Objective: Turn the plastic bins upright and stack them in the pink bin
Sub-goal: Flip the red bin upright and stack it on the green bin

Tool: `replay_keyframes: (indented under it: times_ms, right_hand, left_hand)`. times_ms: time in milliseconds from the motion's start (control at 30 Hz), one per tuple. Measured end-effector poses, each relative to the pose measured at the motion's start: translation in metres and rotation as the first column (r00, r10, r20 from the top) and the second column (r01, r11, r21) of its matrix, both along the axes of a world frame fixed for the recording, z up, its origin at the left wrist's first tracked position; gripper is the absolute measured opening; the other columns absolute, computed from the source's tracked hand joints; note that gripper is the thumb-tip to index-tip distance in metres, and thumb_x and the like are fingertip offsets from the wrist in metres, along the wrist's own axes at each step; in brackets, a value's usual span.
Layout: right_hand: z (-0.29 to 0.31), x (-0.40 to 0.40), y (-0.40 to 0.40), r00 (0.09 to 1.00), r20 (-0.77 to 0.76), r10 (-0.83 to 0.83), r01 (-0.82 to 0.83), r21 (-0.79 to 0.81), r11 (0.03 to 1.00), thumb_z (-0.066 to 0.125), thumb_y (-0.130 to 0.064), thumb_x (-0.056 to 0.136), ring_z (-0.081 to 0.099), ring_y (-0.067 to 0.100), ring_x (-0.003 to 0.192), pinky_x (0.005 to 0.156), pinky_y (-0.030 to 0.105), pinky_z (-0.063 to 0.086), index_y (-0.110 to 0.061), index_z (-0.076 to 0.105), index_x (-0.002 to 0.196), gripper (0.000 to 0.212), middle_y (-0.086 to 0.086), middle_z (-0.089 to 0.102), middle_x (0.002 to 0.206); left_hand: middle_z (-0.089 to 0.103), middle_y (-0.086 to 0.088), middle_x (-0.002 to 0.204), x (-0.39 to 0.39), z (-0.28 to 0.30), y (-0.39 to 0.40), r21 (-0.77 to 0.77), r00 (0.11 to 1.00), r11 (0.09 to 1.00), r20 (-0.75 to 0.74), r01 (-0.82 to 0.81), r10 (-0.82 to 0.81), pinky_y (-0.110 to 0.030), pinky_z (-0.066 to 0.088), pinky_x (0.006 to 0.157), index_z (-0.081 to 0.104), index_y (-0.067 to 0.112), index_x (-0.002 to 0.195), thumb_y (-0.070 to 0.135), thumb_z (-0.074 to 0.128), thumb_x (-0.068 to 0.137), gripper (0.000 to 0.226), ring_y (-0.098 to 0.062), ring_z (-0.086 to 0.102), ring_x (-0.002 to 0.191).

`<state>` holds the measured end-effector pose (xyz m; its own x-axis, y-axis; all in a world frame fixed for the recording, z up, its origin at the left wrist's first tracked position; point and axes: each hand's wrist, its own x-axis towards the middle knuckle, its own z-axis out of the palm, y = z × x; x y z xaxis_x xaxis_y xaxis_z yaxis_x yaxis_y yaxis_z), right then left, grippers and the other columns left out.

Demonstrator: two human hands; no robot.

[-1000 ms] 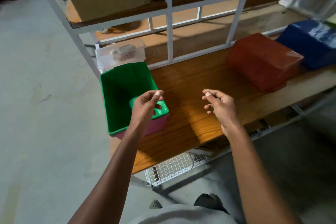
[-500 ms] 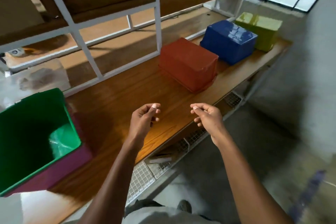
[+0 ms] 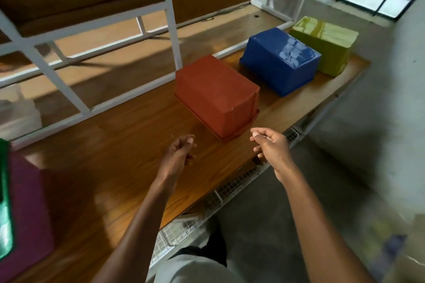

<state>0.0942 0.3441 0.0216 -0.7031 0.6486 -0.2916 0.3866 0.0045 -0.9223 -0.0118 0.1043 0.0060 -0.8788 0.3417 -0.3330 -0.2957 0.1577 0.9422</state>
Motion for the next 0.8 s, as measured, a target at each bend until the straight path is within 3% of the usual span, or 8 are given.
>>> replay_keyframes:
  times_ms: [200,300,400,467,567,700,800]
  right_hand:
    - [0.002,-0.064,0.075,0.998,0.042,0.049,-0.051,0.034,0.998,0.059,-0.029,0.105,0.069,0.014,0.095,0.074,0.030,0.056,-0.029,0.068,0.128,0.025,-0.010,0.072,0.113]
    - [-0.004,-0.098,0.110,0.995,0.077,0.063,-0.065,0.017,0.998,0.056,-0.036,0.106,0.065,0.016,0.111,0.089,0.036,0.056,-0.028,0.064,0.134,0.030,-0.009,0.068,0.120]
    - [-0.017,-0.127,0.139,0.988,0.110,0.107,-0.107,-0.008,0.994,0.057,-0.041,0.104,0.066,0.022,0.117,0.101,0.045,0.055,-0.035,0.064,0.121,0.019,-0.001,0.069,0.127]
    - [-0.029,-0.145,0.157,0.987,0.120,0.107,-0.105,-0.023,0.994,0.060,-0.043,0.102,0.069,0.026,0.111,0.095,0.046,0.057,-0.035,0.066,0.109,0.012,0.003,0.072,0.122]
    - [-0.044,-0.169,0.184,0.989,0.111,0.096,-0.084,-0.109,0.991,0.059,-0.047,0.101,0.071,0.026,0.102,0.084,0.043,0.059,-0.024,0.069,0.110,0.026,0.002,0.073,0.111]
    - [-0.056,-0.193,0.209,0.956,0.182,0.229,-0.192,-0.200,0.961,0.055,-0.042,0.106,0.063,0.022,0.086,0.077,0.038,0.049,-0.022,0.071,0.103,0.026,0.005,0.066,0.096]
    - [-0.070,-0.207,0.221,0.907,0.212,0.363,-0.303,-0.270,0.914,0.052,-0.043,0.107,0.066,0.027,0.111,0.100,0.043,0.052,-0.019,0.069,0.133,0.039,0.005,0.071,0.117]
  left_hand:
    - [0.070,0.004,0.121,-0.055,-0.005,0.076,-0.030,0.994,0.994,-0.020,-0.108,0.108,-0.034,0.058,0.080,0.065,0.029,0.135,0.040,0.055,0.107,0.031,-0.023,0.070,0.106]
    - [0.063,0.005,0.136,-0.079,-0.003,0.107,-0.062,0.993,0.992,0.020,-0.112,0.113,-0.034,0.055,0.081,0.053,0.029,0.148,0.051,0.055,0.104,0.049,-0.021,0.064,0.117]
    - [0.054,0.002,0.152,-0.098,-0.006,0.134,-0.075,0.981,0.991,0.152,-0.111,0.121,-0.053,0.053,0.104,0.037,0.035,0.158,0.075,0.058,0.090,0.081,-0.027,0.057,0.132]
    - [0.050,0.003,0.158,-0.107,-0.007,0.153,-0.068,0.974,0.990,0.182,-0.123,0.134,-0.051,0.048,0.107,0.030,0.037,0.161,0.078,0.062,0.086,0.091,-0.028,0.054,0.137]
    - [0.049,0.006,0.152,-0.114,-0.009,0.180,-0.038,0.960,0.971,0.148,-0.235,0.238,-0.043,0.049,0.100,0.025,0.030,0.163,0.062,0.065,0.093,0.086,-0.021,0.054,0.133]
    - [0.053,0.001,0.157,-0.110,-0.020,0.201,-0.056,0.926,0.934,0.123,-0.354,0.358,-0.051,0.054,0.106,0.028,0.034,0.162,0.062,0.069,0.092,0.086,-0.025,0.058,0.135]
    - [0.053,0.002,0.153,-0.105,-0.022,0.213,-0.104,0.902,0.905,0.095,-0.413,0.422,-0.050,0.056,0.104,0.030,0.035,0.162,0.060,0.067,0.094,0.081,-0.027,0.060,0.133]
